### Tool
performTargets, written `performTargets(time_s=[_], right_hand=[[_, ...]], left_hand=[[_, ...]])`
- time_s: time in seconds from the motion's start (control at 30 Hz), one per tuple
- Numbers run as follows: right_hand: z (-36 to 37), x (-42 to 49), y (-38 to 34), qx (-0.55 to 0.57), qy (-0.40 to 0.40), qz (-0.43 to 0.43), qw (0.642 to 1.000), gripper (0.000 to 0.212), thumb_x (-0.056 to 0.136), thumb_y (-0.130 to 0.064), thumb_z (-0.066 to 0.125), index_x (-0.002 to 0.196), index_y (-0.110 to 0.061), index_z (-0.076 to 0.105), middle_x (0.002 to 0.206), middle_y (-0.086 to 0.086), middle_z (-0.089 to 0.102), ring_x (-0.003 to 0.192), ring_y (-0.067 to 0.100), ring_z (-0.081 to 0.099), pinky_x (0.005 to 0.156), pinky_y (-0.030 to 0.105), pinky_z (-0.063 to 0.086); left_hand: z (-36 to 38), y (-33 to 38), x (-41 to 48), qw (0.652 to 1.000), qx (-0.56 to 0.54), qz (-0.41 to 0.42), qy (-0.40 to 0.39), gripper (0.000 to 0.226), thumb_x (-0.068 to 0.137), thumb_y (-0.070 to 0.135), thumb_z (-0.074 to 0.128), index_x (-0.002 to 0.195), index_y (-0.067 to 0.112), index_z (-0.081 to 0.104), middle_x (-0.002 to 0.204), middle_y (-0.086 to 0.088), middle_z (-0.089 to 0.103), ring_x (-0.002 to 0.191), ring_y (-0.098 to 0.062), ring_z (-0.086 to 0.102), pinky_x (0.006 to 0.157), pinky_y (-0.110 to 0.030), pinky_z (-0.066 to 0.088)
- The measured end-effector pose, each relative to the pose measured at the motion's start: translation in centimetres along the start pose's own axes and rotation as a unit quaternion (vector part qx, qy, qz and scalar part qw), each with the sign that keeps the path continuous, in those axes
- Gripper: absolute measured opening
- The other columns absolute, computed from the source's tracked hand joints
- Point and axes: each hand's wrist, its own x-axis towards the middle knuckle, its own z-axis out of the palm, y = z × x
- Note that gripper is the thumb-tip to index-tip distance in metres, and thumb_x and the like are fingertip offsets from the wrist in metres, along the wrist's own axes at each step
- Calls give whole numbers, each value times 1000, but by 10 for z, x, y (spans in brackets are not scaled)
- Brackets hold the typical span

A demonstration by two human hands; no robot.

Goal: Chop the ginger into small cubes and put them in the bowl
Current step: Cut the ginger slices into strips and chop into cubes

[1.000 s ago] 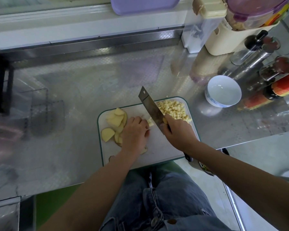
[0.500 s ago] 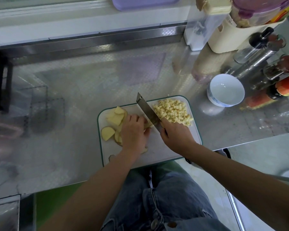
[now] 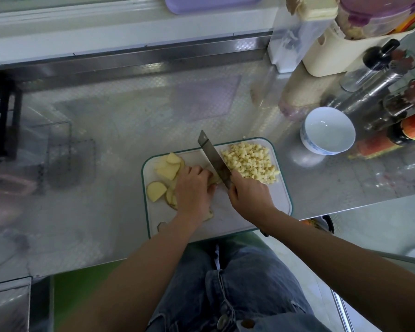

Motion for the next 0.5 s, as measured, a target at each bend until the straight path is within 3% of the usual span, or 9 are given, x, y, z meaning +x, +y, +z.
performTargets(time_s=[0.1,0.2,0.33,0.5], right_hand=[[-2,3,3,19,15,12,1000,13,99,-25,40,94,-14,45,57,-4,40,50,20,43,46,27,24],[-7,2,5,31,28,7,999,13,99,-26,40,92,-17,46,58,-2,46,50,18,47,46,27,30],[-12,-2,3,14,18,-24,999,12,99,-31,39,89,-24,38,57,-6,42,48,11,43,45,24,25],[-7,-4,3,-2,5,-23,1000,14,98,-28,40,98,-16,48,58,-7,37,48,11,38,46,25,24]], left_hand=[[-1,-3,-2,1000,-4,15,2,26,80,31,71,101,17,68,99,-2,61,97,-23,51,74,-32,40],[-3,-8,-4,1000,5,24,4,31,77,30,73,104,15,67,99,-5,61,97,-25,53,77,-36,45],[-3,-9,-7,999,0,31,22,23,73,20,76,92,11,68,91,-9,62,89,-29,56,70,-37,43],[-1,-9,-6,1000,9,21,4,21,80,24,69,99,17,67,99,-3,62,96,-23,51,78,-32,39]])
